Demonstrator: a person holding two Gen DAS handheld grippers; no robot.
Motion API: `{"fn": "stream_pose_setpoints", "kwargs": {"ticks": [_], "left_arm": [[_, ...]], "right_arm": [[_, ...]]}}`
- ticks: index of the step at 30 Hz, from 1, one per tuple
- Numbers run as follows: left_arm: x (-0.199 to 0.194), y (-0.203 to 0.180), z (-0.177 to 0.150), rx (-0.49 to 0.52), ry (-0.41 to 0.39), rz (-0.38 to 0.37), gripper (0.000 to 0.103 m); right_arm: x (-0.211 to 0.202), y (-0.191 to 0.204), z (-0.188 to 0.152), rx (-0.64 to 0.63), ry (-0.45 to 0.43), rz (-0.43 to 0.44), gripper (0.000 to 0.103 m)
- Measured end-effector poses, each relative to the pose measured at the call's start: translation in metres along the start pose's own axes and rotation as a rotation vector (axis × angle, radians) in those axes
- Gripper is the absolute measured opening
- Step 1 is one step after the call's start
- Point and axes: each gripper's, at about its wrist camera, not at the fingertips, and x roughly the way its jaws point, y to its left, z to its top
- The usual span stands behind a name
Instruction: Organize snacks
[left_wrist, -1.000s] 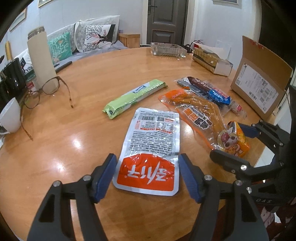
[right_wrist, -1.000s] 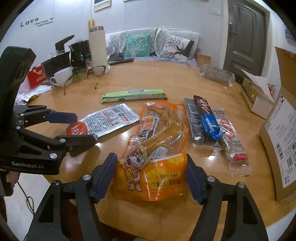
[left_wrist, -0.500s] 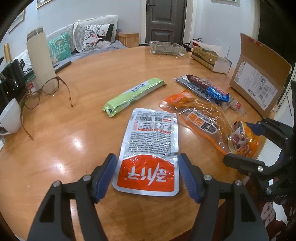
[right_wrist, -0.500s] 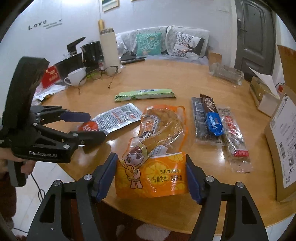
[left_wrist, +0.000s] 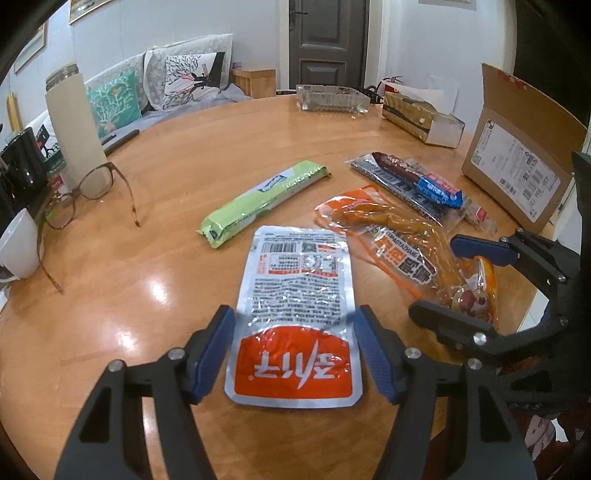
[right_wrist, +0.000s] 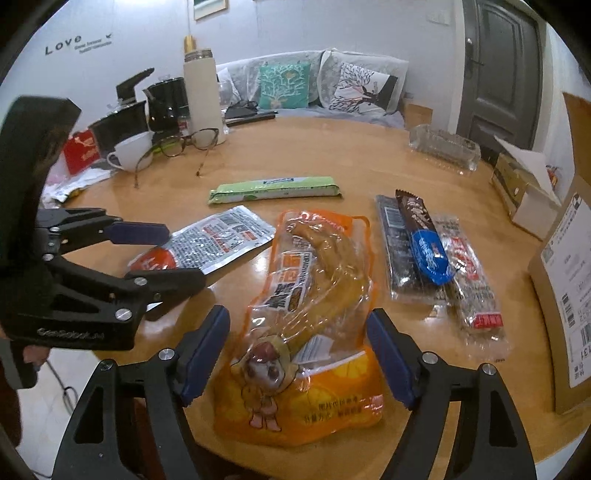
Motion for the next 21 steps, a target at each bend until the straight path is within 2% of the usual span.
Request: {"fn": "stream_pose_setpoints", "kwargs": {"ticks": [6, 11, 21], "left_arm": [[-0.001, 0.000, -0.001, -0.007, -0.009, -0.010, 0.063], [-0.008, 0.004, -0.003, -0.030, -0.026, -0.028, 0.063], [-0.041, 0.006, 0.009, -0.023, -0.094, -0.013, 0.063]], "right_arm": [[0.001, 0.000, 0.002, 0.006, -0.016, -0.015, 0.061], [-0.006, -0.002, -0.001, 0.011, -0.036, -0.006, 0.060], [-0.034, -0.008, 0.009, 0.020, -0.092, 0.047, 0.060]]}}
